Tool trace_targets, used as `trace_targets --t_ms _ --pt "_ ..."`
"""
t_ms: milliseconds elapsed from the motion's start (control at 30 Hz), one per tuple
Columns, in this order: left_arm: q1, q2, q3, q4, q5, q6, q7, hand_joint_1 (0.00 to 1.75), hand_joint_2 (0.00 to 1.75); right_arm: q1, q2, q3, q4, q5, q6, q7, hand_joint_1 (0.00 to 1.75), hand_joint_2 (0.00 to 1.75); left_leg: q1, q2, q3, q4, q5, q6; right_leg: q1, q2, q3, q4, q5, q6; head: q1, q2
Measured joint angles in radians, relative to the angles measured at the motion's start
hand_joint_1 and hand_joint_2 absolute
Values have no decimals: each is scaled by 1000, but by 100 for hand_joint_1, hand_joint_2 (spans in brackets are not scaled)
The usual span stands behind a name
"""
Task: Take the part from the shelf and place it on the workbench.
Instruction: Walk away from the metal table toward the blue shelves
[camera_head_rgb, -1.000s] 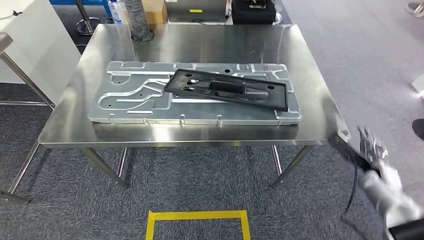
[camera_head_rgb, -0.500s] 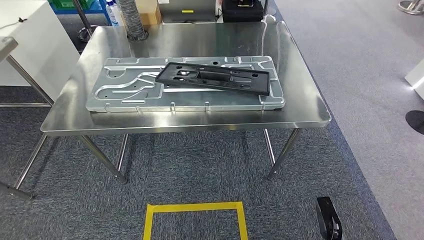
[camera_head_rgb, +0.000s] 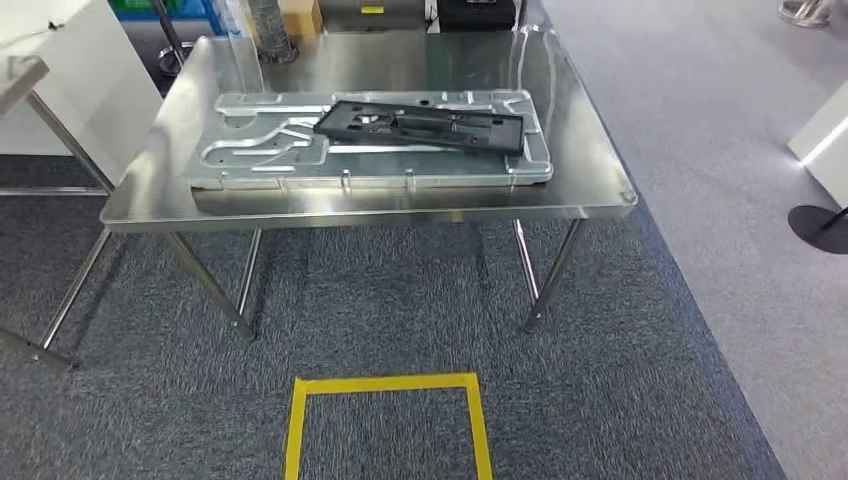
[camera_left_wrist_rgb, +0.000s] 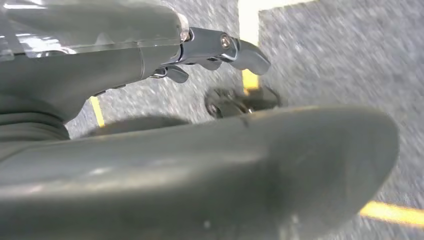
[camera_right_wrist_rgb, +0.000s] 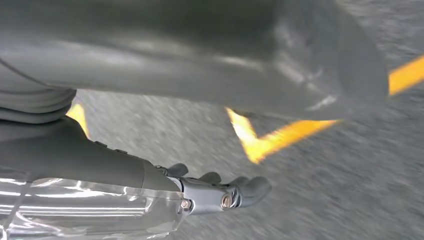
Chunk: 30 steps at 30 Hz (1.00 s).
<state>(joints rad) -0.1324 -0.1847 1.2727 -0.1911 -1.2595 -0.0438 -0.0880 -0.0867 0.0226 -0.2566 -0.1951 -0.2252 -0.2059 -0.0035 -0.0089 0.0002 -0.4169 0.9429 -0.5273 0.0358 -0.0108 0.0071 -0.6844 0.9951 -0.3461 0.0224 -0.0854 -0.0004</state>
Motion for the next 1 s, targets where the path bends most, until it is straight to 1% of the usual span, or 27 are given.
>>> trace_targets --t_ms 33,67,100,133,167,200,233,267,300,333,367,400,433,467,500,533,567,633,667,700,733,767,800,867,900,933,1000 --pt "2 -1 0 0 0 1 3 0 0 3 10 -6 2 2 -8 25 0 0 2 4 -18 -2 18 7 -1 0 -13 30 -46 3 0 0" --pt "4 -1 0 0 -1 2 6 0 0 5 19 -11 3 3 -15 47 0 0 3 8 -37 -2 34 13 -4 -1 -27 82 -110 4 0 0" --pt "6 -1 0 0 -4 3 8 0 0 7 27 -15 4 5 -22 63 0 0 2 9 -57 -1 49 16 -5 -2 -38 147 -171 6 0 0" --pt "8 -2 0 0 -7 2 10 0 0 10 34 -18 4 6 -25 73 0 0 2 11 -78 2 64 16 -5 -3 -44 215 -211 8 0 0" --pt "9 -3 -1 0 -12 2 12 0 0 13 39 -21 5 8 -26 77 0 0 1 13 -101 7 79 15 -4 -3 -43 271 -221 10 0 0" --pt "9 -3 -3 0 -15 2 13 0 0 15 42 -24 5 8 -23 75 0 0 1 15 -127 14 94 13 -4 -3 -31 305 -202 11 0 0" --pt "9 -3 -5 0 -18 1 15 0 0 15 44 -27 5 7 -17 69 0 44 1 18 -153 23 107 11 -3 -3 -4 308 -168 12 0 0" --pt "9 -4 -6 0 -19 1 16 0 0 15 44 -30 5 5 -10 61 0 87 2 20 -180 35 119 8 -3 -3 42 277 -138 12 0 0" --pt "9 -4 -8 0 -20 1 17 0 0 13 43 -34 4 4 -2 52 0 131 2 21 -203 47 129 5 -3 -4 108 212 -133 10 0 0" --pt "8 -6 -11 0 -22 1 18 0 0 11 41 -37 3 3 5 45 0 175 1 21 -220 58 138 0 -1 -5 180 122 -155 7 0 0" --pt "8 -7 -13 0 -23 1 20 0 0 9 40 -38 1 3 13 36 0 175 1 22 -230 66 147 -5 2 -5 239 44 -186 2 0 0" --pt "8 -8 -15 0 -25 1 21 0 0 8 39 -39 1 5 22 26 0 175 1 23 -236 70 158 -10 5 -6 277 -11 -213 -4 0 0" --pt "8 -8 -17 0 -27 1 23 0 0 8 38 -40 0 9 31 13 0 175 1 24 -239 70 170 -16 7 -6 288 -39 -222 -11 0 0" --pt "9 -8 -18 0 -29 2 24 0 0 9 38 -40 1 13 41 -1 0 175 3 24 -243 68 180 -22 6 -8 279 -40 -214 -19 0 0" --pt "10 -8 -19 0 -29 2 25 0 0 9 39 -40 2 18 48 -15 0 175 5 21 -248 71 172 -27 5 -10 267 -41 -201 -27 0 0" --pt "12 -8 -20 0 -30 3 26 0 0 8 39 -40 3 22 52 -25 0 175 6 17 -257 89 141 -33 2 -12 253 -41 -187 -34 0 0" --pt "13 -8 -20 0 -30 3 26 0 0 8 39 -40 4 24 55 -32 0 175 9 13 -268 128 89 -39 1 -14 236 -41 -172 -39 0 0" --pt "16 -8 -21 0 -30 3 27 0 0 9 38 -40 4 28 61 -44 0 175 14 9 -289 257 -21 -50 2 -17 199 -38 -142 -43 0 0" --pt "16 -8 -21 0 -30 4 27 0 0 10 38 -40 4 31 65 -53 0 175 16 9 -294 321 -43 -53 3 -17 178 -35 -128 -43 0 0" --pt "16 -8 -21 0 -30 5 27 0 0 12 39 -40 4 36 68 -63 0 175 18 9 -289 364 -36 -55 4 -18 156 -30 -114 -41 0 0" --pt "16 -8 -21 0 -30 7 27 0 0 12 39 -40 4 41 70 -73 0 175 19 9 -270 376 -8 -56 4 -18 132 -23 -102 -39 0 0" --pt "15 -8 -21 0 -30 10 28 0 0 12 41 -40 4 44 69 -81 0 131 20 9 -232 350 22 -55 4 -18 110 -17 -90 -37 0 0" --pt "14 -8 -21 0 -30 13 29 0 0 11 42 -39 4 47 67 -86 0 87 21 7 -174 290 34 -53 4 -17 91 -9 -78 -33 0 0" --pt "9 -8 -21 0 -30 20 34 0 0 11 46 -39 4 47 60 -93 0 87 18 4 -39 114 1 -43 6 -16 65 2 -58 -23 0 0" --pt "6 -7 -21 0 -30 22 37 0 0 11 48 -39 4 47 56 -95 0 131 15 3 2 50 -21 -38 6 -16 59 4 -47 -17 0 0" --pt "6 -7 -21 0 -31 25 40 0 0 12 50 -39 4 47 52 -96 0 175 12 2 19 14 -31 -32 5 -17 53 3 -34 -11 0 0" --pt "8 -5 -22 0 -36 37 48 0 0 15 52 -39 4 47 43 -95 0 175 10 6 4 7 -19 -16 1 -15 43 3 -26 1 0 0"
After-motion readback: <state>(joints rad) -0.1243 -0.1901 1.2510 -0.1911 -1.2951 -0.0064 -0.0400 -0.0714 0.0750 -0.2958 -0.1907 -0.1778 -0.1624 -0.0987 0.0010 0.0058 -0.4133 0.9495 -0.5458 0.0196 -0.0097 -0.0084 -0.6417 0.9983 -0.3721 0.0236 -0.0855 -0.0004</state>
